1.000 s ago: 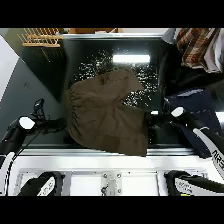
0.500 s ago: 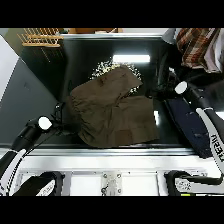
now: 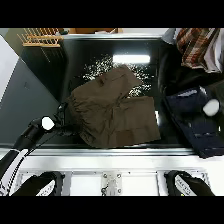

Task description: Fold the clothes and pants, and hang the long-sleeved shirts on hangers.

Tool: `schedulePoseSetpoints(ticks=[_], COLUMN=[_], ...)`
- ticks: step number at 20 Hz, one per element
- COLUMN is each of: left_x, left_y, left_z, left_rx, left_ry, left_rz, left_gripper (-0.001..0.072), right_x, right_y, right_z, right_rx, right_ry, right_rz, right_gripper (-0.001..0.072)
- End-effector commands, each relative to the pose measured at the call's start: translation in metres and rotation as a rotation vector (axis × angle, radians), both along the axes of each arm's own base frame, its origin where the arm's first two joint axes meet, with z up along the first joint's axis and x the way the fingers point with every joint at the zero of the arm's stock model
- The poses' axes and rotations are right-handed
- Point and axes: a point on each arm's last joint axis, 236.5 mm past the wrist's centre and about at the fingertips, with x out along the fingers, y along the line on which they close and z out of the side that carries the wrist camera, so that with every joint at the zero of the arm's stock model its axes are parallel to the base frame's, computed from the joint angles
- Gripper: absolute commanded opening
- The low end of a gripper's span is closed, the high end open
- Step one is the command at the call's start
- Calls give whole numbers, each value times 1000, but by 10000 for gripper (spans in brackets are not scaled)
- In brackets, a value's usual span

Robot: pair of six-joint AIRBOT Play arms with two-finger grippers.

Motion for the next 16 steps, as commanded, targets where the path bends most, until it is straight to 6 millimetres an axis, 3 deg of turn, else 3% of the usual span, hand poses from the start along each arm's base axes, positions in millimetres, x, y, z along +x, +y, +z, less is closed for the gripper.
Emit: schedulePoseSetpoints(ticks=[1,5,7,13,16], left_x=[0,0,0,0,0], left_y=[-1,-1,-1,-1,-1], left_z=[0,0,0,0,0], left_rx=[-2,-2,-3,-3,-3], left_ry=[-1,-1,0,0,0], left_rz=[2,2,2,2,2], left_gripper=[18,18,17,18,17], right_x=[-71,-80,-72,-61,-48], right_y=[9,47,58,63,80], right_z=[-47,-83,-86,-95,-96], right_rx=[102,291,346,346,378], right_ry=[77,11,-45,-70,-101], right_rz=[-297,-394,-375,-323,-315], right_gripper=[584,584,584,583,582])
